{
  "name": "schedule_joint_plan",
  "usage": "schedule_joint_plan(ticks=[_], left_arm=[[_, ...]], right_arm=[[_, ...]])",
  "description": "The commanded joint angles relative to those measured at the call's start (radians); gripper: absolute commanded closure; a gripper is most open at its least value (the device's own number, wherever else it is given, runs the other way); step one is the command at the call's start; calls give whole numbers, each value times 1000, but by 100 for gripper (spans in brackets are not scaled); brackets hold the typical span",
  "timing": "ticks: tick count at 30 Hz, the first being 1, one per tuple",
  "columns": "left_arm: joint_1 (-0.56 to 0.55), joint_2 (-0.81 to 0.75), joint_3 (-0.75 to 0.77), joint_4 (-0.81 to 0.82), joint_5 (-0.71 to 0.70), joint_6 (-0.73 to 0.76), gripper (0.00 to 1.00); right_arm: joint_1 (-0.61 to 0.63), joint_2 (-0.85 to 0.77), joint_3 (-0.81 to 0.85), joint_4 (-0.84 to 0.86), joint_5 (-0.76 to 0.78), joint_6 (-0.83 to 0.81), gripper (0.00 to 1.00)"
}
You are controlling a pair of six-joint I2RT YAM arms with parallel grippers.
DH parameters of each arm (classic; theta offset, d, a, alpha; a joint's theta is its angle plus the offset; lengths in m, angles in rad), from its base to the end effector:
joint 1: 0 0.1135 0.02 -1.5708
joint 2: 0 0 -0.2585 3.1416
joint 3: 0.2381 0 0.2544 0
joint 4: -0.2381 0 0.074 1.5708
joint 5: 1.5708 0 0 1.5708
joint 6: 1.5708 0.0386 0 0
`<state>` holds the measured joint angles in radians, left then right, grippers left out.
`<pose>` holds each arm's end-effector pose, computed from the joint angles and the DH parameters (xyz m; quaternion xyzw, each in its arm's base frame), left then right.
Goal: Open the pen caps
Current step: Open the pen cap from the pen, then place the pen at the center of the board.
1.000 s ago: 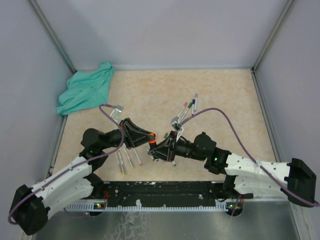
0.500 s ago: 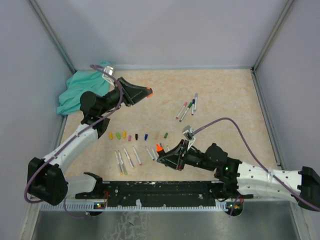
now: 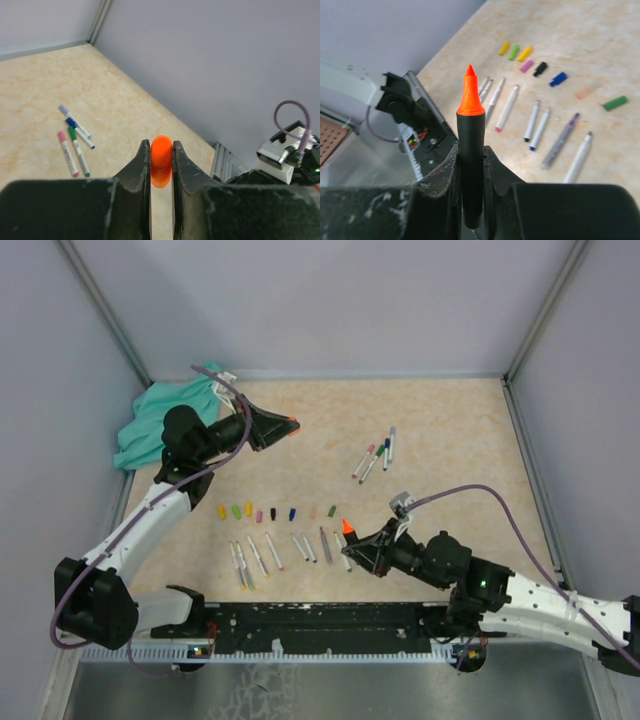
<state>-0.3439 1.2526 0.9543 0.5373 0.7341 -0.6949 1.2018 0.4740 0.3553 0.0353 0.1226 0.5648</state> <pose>0.2669 -0.1231 0.3680 0.1772 0.6170 -0.5568 0.5271 0.0601 0.1424 0.2524 -0.1906 0.7106 0.4936 0.4637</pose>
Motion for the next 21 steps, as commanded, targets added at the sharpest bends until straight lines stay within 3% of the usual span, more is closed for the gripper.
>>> schedule_joint_plan(ticks=[1, 8, 21], left_arm=[[6, -56, -34, -202, -40, 239, 100], [6, -57, -7, -435, -122, 405, 100], [6, -88, -27, -439, -142, 426, 100]], right_arm=[[3, -39, 81, -186, 210, -52, 100], [2, -27, 95, -306, 361, -44, 100], [1, 64, 142, -486, 490, 44, 99]])
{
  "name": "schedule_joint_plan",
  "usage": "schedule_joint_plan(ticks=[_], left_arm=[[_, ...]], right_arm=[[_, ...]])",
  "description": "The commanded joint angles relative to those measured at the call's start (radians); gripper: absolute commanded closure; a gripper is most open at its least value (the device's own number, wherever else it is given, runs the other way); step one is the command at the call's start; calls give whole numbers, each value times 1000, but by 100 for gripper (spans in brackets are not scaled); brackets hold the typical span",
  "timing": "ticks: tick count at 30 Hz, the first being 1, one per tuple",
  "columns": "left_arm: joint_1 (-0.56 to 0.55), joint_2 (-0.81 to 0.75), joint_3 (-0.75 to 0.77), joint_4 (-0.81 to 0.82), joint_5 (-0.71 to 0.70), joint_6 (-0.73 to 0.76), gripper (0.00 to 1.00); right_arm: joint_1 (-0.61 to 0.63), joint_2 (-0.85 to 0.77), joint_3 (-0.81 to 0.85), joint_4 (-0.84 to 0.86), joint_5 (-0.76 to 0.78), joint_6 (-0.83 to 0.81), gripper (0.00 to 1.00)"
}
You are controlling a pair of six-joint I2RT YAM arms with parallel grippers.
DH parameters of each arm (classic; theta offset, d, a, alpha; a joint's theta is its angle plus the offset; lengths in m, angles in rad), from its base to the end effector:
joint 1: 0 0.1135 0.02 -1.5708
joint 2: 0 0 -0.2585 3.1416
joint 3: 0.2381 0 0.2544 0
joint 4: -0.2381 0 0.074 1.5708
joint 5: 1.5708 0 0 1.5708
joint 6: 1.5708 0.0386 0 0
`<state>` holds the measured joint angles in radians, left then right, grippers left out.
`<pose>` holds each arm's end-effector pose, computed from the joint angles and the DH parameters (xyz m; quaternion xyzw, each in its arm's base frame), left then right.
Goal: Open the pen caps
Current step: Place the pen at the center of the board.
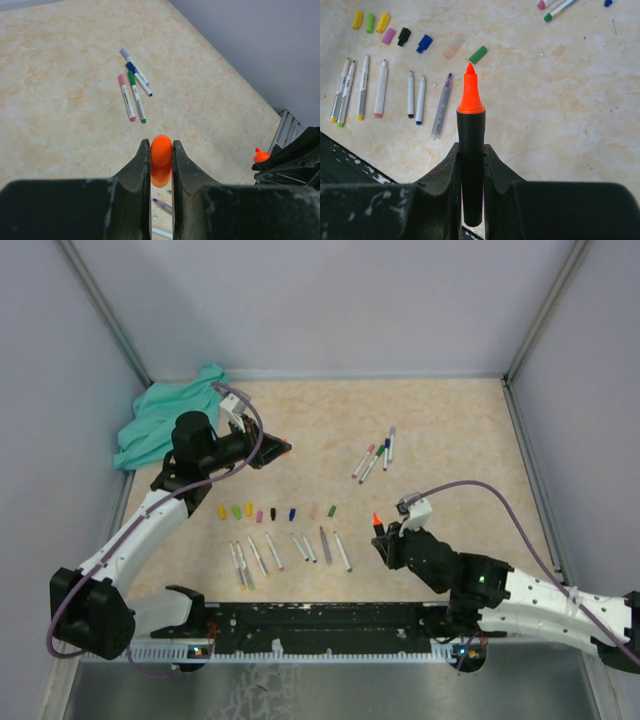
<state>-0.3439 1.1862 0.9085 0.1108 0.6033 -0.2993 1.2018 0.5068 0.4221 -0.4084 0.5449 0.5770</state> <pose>0.2577 -0.1155 0.3255 0.2081 0.7246 -0.4101 0.5132 0.0690 0.1230 0.2272 -0.1227 0.8291 0.2384 0.4907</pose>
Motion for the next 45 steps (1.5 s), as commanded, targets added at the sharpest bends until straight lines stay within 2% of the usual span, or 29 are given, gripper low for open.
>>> schedule_joint_plan(ticks=[1, 10, 16, 27, 34, 45], left_arm=[[6, -22, 18, -12, -14, 33, 100], [8, 7, 15, -24, -35, 49, 100], [8, 6, 17, -25, -25, 47, 100], [8, 8, 17, -23, -15, 42, 100], [8, 9, 17, -24, -19, 44, 100], [8, 9, 17, -26, -20, 45, 100]], right_arm=[[2, 41, 77, -45, 70, 38, 99], [-32, 96, 82, -37, 29, 49, 100], [-135, 147, 46, 24, -95, 26, 100], [-167, 434, 7, 254, -207, 45, 98], [-191, 577, 25, 315, -240, 63, 93], [-211, 663, 43, 321, -255, 72, 84]])
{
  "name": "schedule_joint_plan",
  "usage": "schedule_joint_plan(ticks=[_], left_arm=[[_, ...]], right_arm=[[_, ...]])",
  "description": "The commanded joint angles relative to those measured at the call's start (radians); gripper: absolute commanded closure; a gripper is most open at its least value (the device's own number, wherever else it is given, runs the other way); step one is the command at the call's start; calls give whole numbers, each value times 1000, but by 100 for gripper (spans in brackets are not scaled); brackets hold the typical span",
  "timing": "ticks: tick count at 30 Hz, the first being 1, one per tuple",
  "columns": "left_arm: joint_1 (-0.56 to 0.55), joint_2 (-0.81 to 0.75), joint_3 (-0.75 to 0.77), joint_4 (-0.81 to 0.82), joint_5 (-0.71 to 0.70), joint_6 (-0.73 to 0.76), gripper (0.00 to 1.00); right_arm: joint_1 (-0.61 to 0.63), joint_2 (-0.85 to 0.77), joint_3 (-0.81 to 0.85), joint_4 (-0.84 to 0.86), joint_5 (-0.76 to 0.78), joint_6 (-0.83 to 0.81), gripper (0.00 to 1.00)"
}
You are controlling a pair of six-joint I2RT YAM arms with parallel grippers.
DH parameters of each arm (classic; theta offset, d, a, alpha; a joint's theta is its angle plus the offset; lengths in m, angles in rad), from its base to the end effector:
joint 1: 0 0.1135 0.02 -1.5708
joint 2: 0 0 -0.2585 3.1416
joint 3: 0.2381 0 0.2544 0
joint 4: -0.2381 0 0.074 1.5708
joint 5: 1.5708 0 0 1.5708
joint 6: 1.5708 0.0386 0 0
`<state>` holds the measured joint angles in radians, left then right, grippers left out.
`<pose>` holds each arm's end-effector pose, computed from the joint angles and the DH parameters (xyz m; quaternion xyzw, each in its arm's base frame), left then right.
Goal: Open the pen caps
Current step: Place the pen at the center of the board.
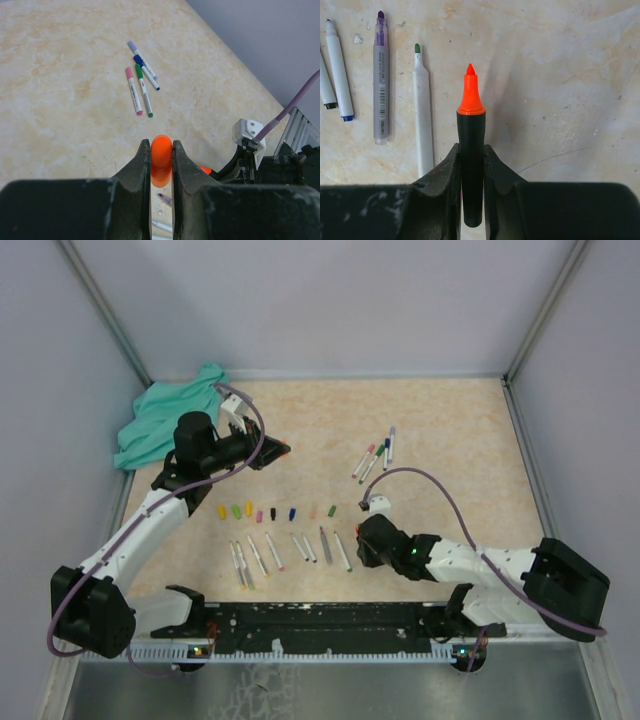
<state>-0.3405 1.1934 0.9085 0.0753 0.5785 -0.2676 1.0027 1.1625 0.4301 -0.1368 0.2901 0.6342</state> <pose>0.2596 -0.1144 0.3198 0.2065 0.7379 -0.3921 0.5091 0.1239 0.1736 0.1453 -0.1214 0.9226 0.1555 0.3315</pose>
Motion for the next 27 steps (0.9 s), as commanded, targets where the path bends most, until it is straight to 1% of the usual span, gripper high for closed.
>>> schedule_joint_plan(ticks=[1, 10, 14, 18, 27], left_arm=[[6, 2, 17, 10, 5, 13, 100], [5, 3, 18, 9, 7, 15, 100], [5, 6, 18, 8, 5, 16, 100], [6, 7, 17, 10, 11, 20, 100], [5, 22, 9, 40, 63, 9, 100]], right_arm=[[-12, 6, 33, 51, -2, 17, 82], [-12, -47, 18, 45, -5, 23, 70], [-12, -79, 22, 39, -8, 19, 68], [-12, -127, 34, 25, -17, 8, 63], [-12, -326, 40, 21, -44, -36, 61]])
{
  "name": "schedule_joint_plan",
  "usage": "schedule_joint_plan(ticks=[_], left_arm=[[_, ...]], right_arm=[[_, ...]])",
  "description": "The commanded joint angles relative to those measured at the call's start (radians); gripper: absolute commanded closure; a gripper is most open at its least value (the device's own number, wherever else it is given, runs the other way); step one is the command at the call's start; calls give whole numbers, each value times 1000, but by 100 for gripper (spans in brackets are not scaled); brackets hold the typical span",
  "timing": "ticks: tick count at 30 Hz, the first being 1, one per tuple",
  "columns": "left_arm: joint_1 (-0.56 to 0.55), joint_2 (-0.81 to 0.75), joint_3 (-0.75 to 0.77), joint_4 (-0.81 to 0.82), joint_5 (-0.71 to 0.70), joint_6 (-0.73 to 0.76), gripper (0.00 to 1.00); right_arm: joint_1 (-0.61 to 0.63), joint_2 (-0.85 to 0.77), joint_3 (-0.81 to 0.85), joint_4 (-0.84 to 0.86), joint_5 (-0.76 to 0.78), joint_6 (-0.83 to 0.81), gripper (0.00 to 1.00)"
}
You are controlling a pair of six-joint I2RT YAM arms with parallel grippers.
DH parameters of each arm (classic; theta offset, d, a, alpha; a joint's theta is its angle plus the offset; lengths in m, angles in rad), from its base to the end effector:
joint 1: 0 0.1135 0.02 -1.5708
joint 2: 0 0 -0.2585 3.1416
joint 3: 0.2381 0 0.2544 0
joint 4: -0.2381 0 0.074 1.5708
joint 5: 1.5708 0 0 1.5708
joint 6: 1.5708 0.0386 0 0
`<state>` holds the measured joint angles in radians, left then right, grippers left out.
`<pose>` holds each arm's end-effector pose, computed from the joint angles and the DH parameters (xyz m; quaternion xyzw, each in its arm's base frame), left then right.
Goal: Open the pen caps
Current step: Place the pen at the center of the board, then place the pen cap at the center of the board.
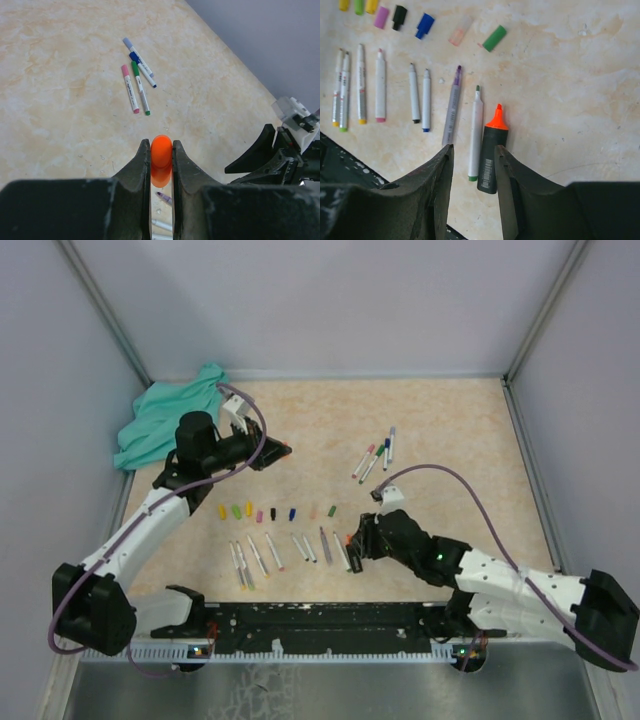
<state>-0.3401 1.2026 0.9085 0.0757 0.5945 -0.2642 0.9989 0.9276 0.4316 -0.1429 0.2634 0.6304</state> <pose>0.2609 -0.1153 0.3175 0.2115 0.7383 -0.3962 0.5033 0.1168 0.1630 0.1891 -0.1043 0.8815 0.2435 0.3909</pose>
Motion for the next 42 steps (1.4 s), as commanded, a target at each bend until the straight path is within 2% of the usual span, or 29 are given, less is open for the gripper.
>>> schedule_joint_plan(ticks=[1, 8, 15, 19, 24, 29, 34, 42], left_arm=[[4, 17, 6, 49, 61, -2, 100], [3, 72, -7, 123, 198, -88, 100], [-62, 198, 1, 115, 276, -165, 100], [-190, 231, 4, 50, 180, -161, 100], [-346, 277, -37, 95, -49, -192, 100], [-396, 380, -38, 150, -197, -268, 100], [-444, 507, 46, 91, -296, -270, 97], [-518, 643, 166, -35, -466, -249, 92]], right_arm=[[-7, -120, 30, 42, -28, -33, 61], [-6, -346, -146, 342, -147, 44, 61], [-6, -465, -177, 287, -135, 21, 60], [-6, -537, -210, 295, -106, 20, 59], [-6, -636, -226, 247, -59, 18, 59], [-6, -793, -215, 85, 28, 39, 59], [-6, -928, -215, -56, 78, 55, 58], [-6, -929, -212, -97, 60, 59, 58]])
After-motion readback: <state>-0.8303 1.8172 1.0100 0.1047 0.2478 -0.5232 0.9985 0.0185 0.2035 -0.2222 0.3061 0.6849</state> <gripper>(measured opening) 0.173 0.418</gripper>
